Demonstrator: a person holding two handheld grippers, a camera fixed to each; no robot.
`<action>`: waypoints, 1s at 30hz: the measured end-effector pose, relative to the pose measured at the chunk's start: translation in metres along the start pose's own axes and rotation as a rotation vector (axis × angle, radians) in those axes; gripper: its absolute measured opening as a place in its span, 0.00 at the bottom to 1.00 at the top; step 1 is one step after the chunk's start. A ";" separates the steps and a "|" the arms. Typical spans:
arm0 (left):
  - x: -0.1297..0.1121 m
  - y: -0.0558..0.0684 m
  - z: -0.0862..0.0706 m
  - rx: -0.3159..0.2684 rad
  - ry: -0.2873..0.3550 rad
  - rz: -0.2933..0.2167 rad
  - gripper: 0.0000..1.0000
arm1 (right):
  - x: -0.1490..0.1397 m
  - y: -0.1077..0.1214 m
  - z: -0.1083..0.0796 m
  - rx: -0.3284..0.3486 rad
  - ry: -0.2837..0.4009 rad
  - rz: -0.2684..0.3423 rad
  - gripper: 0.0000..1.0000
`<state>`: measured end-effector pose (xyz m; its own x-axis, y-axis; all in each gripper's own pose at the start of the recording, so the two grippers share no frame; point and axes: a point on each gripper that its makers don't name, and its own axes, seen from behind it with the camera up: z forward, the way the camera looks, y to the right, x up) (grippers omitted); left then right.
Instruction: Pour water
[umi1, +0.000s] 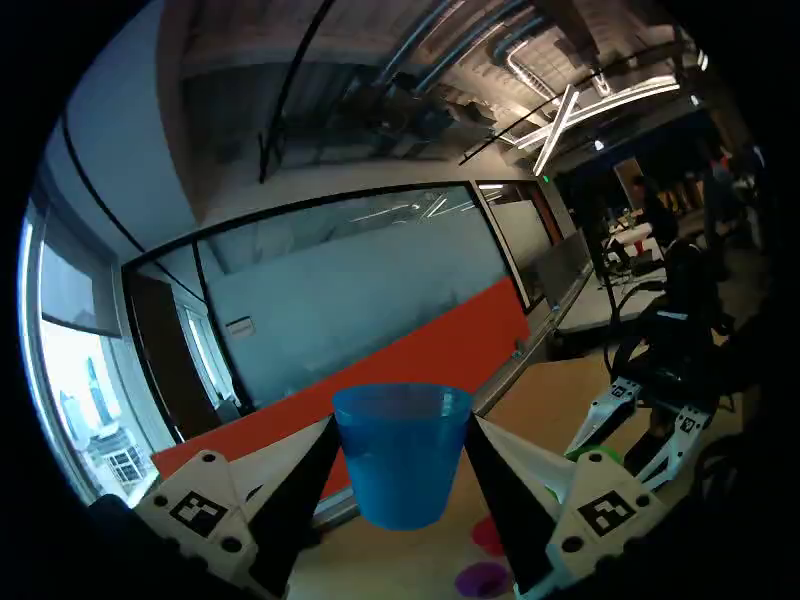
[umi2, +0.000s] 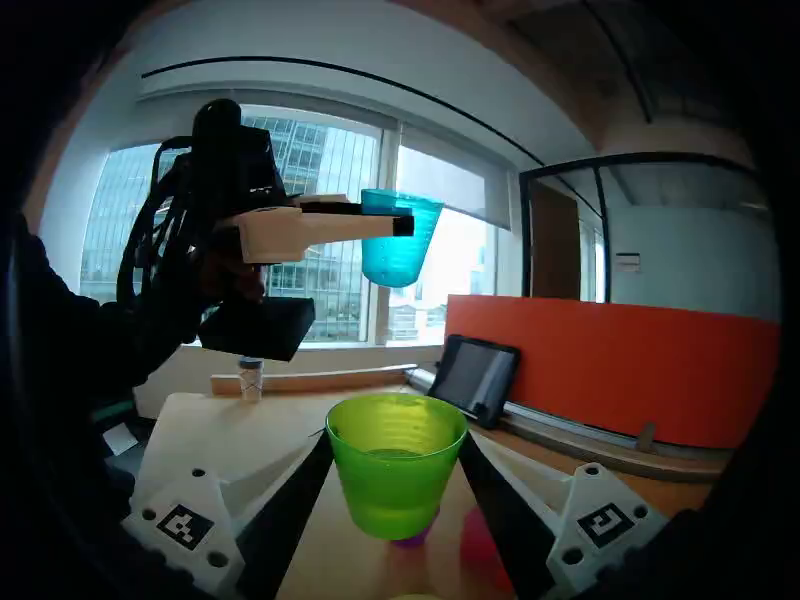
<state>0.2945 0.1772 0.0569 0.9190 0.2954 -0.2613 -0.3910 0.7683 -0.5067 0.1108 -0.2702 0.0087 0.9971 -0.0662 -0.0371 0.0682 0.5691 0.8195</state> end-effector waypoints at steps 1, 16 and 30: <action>-0.002 -0.002 0.000 -0.003 -0.006 -0.027 0.86 | 0.001 0.000 0.000 -0.001 0.002 0.001 0.91; -0.038 0.001 -0.006 -0.055 -0.092 -0.168 0.86 | 0.004 -0.001 -0.007 -0.027 0.000 -0.002 0.91; -0.074 0.022 -0.022 -0.104 -0.157 -0.214 0.86 | 0.010 0.004 -0.020 -0.058 -0.010 -0.012 0.91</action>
<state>0.2166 0.1599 0.0470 0.9747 0.2231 -0.0128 -0.1827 0.7629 -0.6202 0.1221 -0.2524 0.0006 0.9959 -0.0809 -0.0409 0.0821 0.6150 0.7843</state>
